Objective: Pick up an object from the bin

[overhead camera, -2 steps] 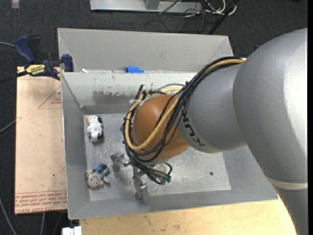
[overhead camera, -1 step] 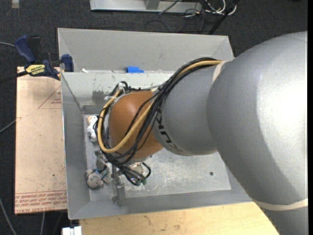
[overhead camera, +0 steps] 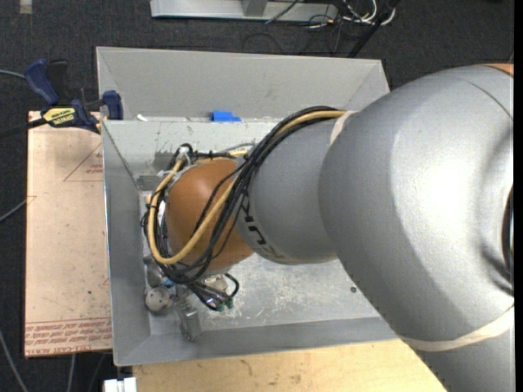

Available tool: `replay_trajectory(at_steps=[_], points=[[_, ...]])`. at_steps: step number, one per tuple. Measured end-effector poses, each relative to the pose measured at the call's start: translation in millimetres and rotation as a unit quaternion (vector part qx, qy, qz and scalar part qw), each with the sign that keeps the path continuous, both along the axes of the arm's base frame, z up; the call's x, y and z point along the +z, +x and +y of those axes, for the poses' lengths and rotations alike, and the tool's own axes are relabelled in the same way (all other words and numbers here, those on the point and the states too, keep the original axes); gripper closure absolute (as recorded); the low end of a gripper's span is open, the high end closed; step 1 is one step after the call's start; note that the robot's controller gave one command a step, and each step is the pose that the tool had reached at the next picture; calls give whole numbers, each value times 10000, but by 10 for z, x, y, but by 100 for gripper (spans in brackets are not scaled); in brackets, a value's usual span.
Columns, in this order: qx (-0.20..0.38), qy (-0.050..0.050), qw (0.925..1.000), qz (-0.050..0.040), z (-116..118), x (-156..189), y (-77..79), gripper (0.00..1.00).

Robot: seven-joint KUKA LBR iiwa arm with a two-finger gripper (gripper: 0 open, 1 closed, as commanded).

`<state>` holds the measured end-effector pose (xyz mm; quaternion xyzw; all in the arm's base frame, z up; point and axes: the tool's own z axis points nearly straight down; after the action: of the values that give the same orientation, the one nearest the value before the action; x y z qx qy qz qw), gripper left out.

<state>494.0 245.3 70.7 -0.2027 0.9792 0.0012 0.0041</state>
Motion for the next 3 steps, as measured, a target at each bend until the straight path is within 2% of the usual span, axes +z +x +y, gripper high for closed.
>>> replay_trajectory(at_steps=[1, 3], points=[[1286, -16, 9917, 28, 26, -5, -92, 100], [1284, -18, 9917, 35, 23, 23, -99, 100]])
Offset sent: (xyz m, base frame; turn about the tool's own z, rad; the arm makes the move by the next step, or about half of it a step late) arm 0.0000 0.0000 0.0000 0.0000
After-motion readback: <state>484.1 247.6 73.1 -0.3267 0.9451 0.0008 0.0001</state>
